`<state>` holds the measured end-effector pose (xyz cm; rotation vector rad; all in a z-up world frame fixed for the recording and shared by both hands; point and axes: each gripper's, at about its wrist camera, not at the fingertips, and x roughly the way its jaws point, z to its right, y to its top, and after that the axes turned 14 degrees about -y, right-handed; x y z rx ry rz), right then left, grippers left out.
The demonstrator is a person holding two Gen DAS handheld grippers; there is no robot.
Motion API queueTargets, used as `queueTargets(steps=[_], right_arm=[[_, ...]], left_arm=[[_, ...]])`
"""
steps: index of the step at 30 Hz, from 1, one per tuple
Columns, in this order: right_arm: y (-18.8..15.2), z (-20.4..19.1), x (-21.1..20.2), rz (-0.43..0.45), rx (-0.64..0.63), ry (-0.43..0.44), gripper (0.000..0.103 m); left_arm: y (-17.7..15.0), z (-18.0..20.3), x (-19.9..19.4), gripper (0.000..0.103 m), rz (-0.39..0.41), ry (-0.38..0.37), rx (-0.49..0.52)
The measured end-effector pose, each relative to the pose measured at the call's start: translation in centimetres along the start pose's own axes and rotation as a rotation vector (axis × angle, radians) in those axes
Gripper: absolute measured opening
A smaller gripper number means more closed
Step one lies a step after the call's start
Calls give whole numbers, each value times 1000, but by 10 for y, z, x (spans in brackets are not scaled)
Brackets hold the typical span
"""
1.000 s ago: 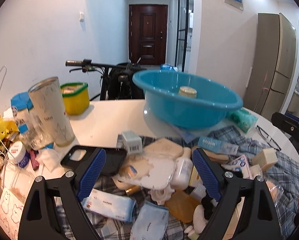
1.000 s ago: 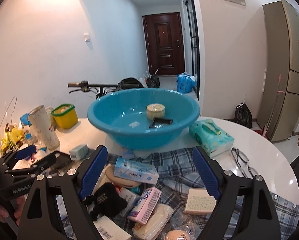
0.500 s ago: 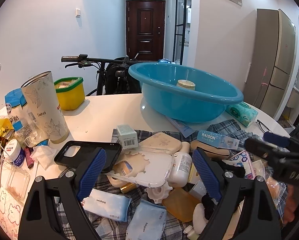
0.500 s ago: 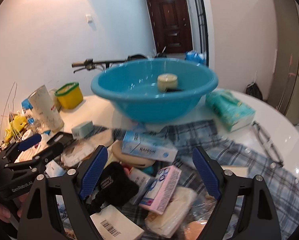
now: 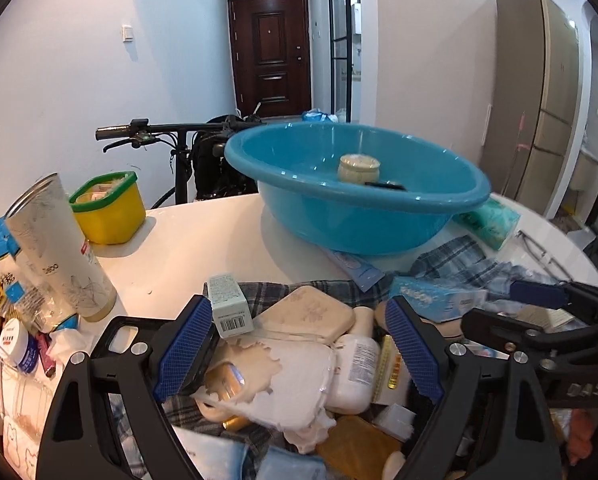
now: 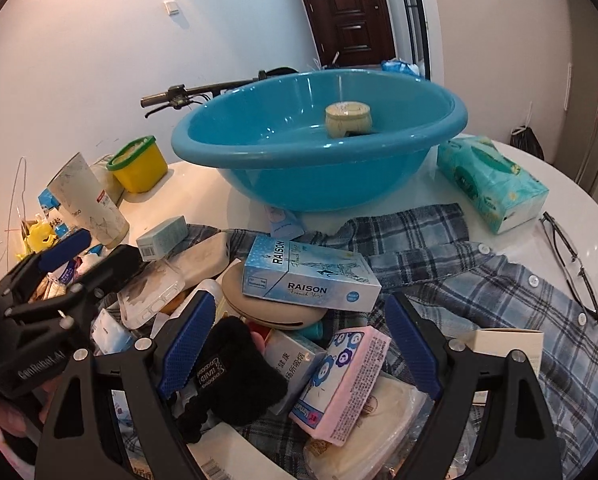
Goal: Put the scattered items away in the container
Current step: 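Move the right tool down over the blue RAISON tissue box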
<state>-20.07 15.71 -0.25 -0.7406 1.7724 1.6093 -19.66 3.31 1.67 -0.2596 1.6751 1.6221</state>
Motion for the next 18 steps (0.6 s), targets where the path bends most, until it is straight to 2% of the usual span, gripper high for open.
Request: queueTargets(steps=[2,14,18], right_arm=[[1,-3,4,-11,-5,7,85],[9,7,41,-121,88,55,86],[14,9,45,-127,100,48,86]], left_arm=[[1,-1,6,90,-32,-4,1],[-2,-9,19,90,-68,-42,-7],[-2,-8,24,90,-79,-54,2]])
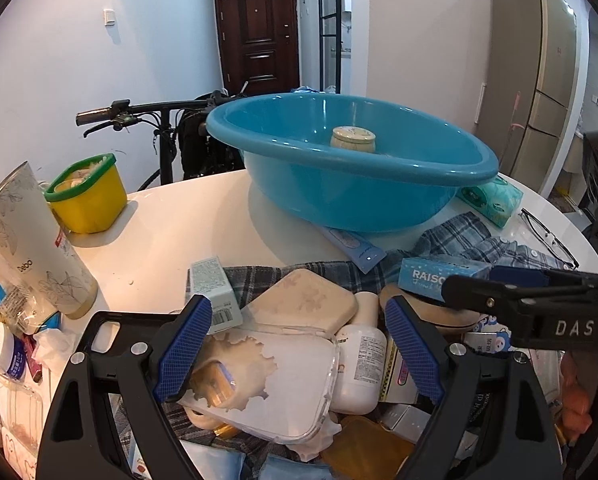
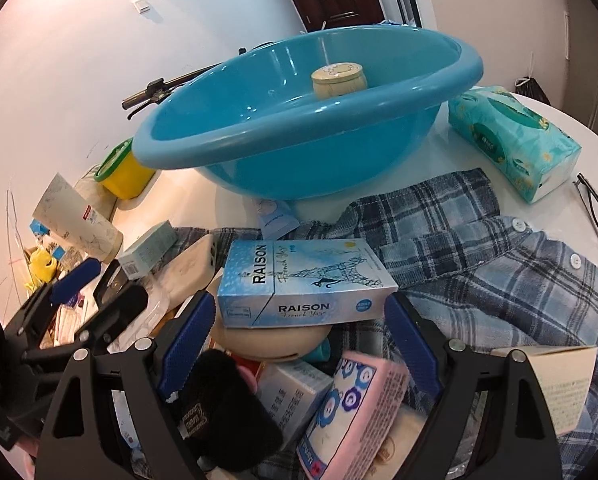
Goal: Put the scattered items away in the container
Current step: 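Move the right tool down over the blue RAISON tissue box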
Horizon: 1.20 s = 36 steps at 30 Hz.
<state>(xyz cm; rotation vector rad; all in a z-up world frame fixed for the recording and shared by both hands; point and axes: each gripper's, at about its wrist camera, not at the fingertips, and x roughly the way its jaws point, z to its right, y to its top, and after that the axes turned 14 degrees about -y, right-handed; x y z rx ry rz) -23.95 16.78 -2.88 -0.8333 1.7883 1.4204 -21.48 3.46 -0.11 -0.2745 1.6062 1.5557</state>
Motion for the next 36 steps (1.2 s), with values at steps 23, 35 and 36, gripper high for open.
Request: queueTargets(steps=[23,35,36], right_arm=[[11,2,19,-69,-176,-30,94],[2,9,7,-26,-173,-66,28],[1,10,5,-23,-170,-73,26]], left_arm=[[0,10,10,90,-24,-17,39],[-2,16,7,90,-22,-34,40],[-3,16,6,90,-22,-35,41]])
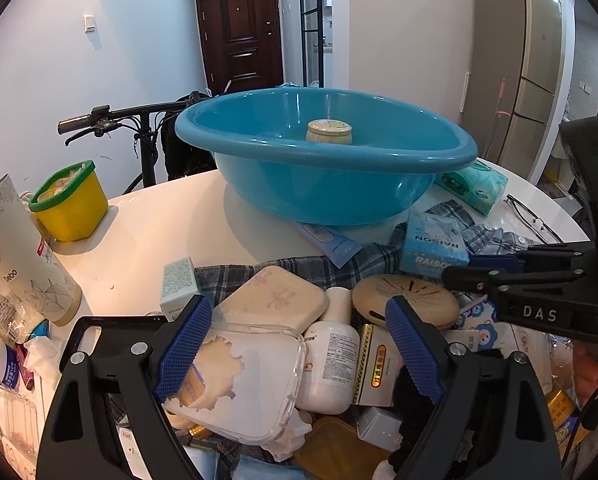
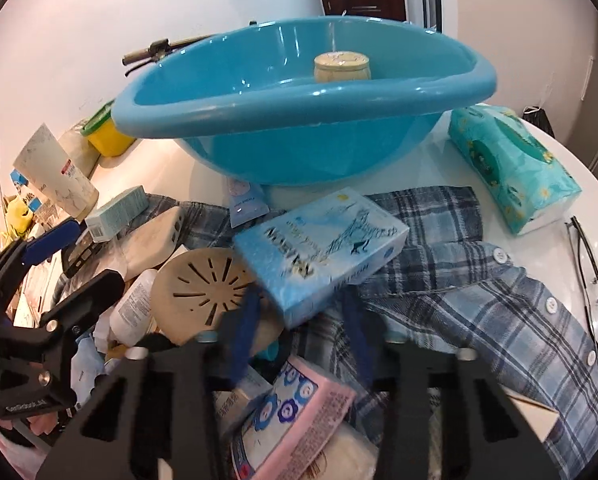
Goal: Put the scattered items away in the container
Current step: 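Move the right tool down over the blue RAISON tissue box, then close the right tool on the RAISON tissue box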
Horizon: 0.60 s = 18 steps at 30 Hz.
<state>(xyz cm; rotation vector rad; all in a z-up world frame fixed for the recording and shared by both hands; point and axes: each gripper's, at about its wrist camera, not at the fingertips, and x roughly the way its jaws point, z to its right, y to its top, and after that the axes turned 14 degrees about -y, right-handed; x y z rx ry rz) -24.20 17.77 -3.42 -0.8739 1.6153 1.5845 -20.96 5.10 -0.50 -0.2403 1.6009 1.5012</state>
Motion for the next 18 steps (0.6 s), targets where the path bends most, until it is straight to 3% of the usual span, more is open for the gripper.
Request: queueTargets(steps=[4,9,10,11,13,18], right_arm=[[-6,4,-9,29,-14,-67,21],[-12,20,-15,45,30,-125,23],[-12,20,-15,37,27,-128,35],[-12,19,-14,30,26,-130,61],[-11,15,-17,58,37,-122,81],[4,0,-7,20,115,-110,82]], left_arm=[[-2,2,-3,90,2,-4,5],[-1,5,-7,90,10,-12,5],[0,6,-7,90,11,-12,8],[1,7,-6,90,11,-11,12],[3,9,-4,90,-1,-4,17],[1,10,0,90,-20,-15,20]])
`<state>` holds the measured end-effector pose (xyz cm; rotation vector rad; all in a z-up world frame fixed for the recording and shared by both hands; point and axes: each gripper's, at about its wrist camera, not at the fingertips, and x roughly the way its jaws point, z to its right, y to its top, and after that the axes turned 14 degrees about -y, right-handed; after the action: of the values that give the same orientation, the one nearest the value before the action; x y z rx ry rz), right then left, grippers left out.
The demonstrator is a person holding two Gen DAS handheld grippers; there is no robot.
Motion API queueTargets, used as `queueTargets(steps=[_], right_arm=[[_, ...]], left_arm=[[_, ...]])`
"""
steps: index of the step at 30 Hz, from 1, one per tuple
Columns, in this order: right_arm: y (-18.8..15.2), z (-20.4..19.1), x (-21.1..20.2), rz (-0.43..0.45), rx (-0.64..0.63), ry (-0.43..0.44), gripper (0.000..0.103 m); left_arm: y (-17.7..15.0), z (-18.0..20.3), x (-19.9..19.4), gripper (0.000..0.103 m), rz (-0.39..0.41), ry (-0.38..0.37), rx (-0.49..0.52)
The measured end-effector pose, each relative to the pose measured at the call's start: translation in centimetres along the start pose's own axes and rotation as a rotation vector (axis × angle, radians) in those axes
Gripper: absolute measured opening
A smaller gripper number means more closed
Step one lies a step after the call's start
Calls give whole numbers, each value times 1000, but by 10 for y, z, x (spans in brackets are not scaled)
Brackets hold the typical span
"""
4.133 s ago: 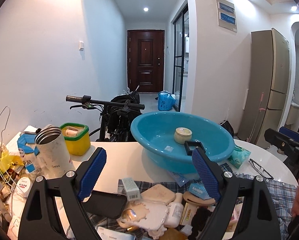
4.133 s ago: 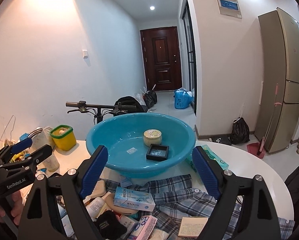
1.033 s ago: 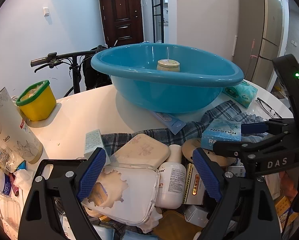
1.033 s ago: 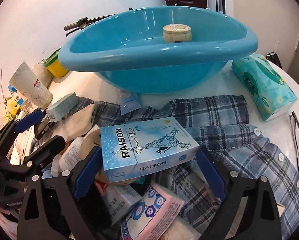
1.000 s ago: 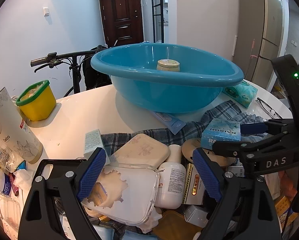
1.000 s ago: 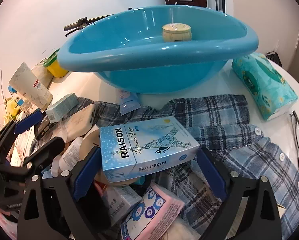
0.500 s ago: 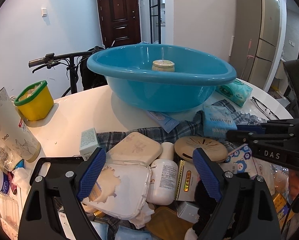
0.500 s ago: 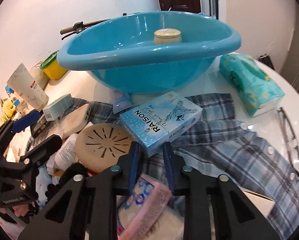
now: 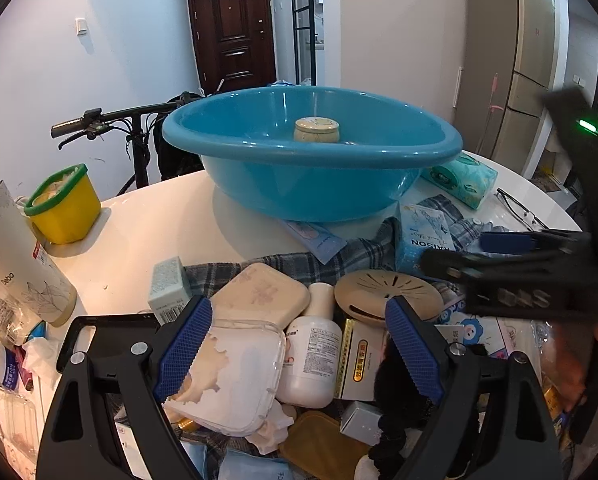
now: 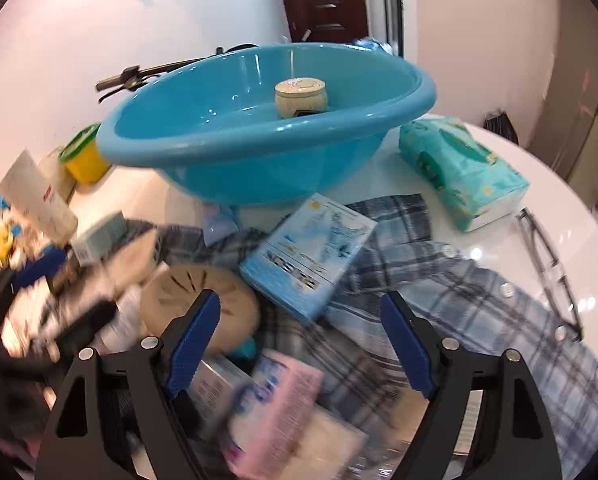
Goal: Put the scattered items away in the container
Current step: 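Close the right tool on the RAISON tissue box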
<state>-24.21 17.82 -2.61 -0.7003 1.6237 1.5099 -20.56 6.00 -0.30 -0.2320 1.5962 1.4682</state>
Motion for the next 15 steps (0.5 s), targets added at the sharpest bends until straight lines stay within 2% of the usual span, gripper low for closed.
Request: queueTargets(steps=[3,7,9,10,11,15], right_arm=[[7,-14,17,-46,6,-26,82],[8,-21,34,-61,-6,-95,82],[7,-16,37,-63,2,-102,82],[6,-12,37,-61,3,-94,75],[6,-10,36,-61,0,-86,63],[0,8,32,-67,-9,-110,61]], left_arm=[[-3,-1,-1,90,1,11,9],[-4,-5,-2,90,0,13,1],[-3,-7,-2,90,-1,9,-6],[-3,-8,-1,90,-1,7,-9],[-3,-9,-1,90,-1,4,-11],[-2,-6,0,90,-1,-11,-11]])
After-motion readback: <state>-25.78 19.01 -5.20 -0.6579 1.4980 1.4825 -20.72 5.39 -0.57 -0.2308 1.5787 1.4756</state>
